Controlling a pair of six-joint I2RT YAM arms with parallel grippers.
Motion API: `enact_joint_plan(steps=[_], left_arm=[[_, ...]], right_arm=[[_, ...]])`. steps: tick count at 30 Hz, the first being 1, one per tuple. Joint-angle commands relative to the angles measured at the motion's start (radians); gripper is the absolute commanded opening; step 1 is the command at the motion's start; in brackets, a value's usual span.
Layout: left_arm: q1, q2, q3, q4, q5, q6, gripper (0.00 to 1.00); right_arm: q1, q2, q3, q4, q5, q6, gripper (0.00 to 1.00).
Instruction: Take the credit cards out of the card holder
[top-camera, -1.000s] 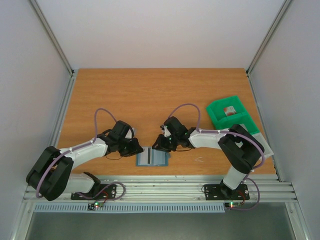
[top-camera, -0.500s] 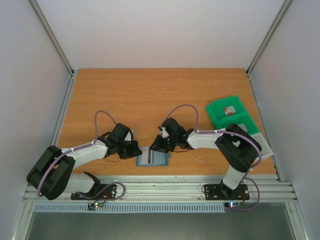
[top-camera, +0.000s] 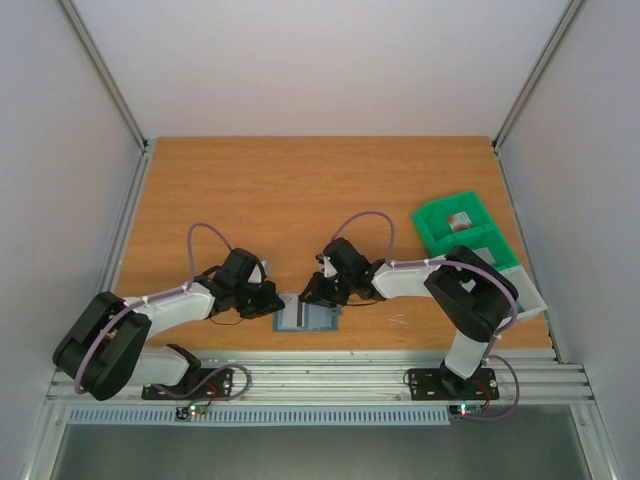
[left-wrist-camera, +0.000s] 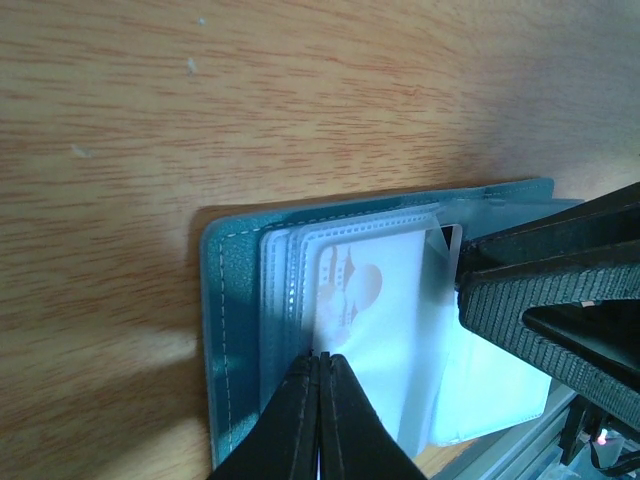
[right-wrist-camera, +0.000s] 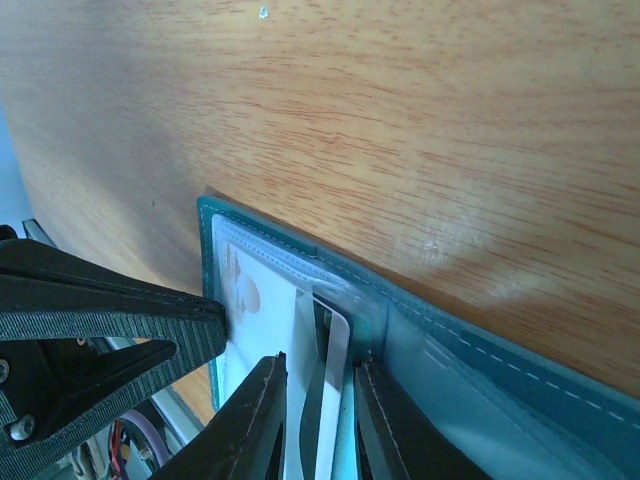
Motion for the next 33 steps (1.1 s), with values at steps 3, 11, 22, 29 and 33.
enact_joint_plan(steps=[3,11,22,29,33], left_arm=[[-0.001,0.016,-0.036,0.019,-0.025,-0.009,0.03],[-0.003,0.032,-0.036,0.026,-0.026,-0.01,0.03],[-0.004,0.052,-0.041,0.018,-0.056,0.003,0.04],[-0.004,0.062,-0.034,-0.01,-0.082,0.006,0.06],[-0.006,0.059,-0.042,-0.009,-0.096,0.0,0.08]], right_arm=[[0.014,0.032,-0.013,0.05,-0.02,0.011,0.17],[0.014,0.054,-0.025,0.115,-0.042,0.042,0.09],[-0.016,0.027,-0.063,0.153,-0.041,0.053,0.01],[-0.058,0.025,-0.103,0.217,-0.078,0.084,0.01],[-0.074,0.016,-0.124,0.224,-0.084,0.08,0.01]])
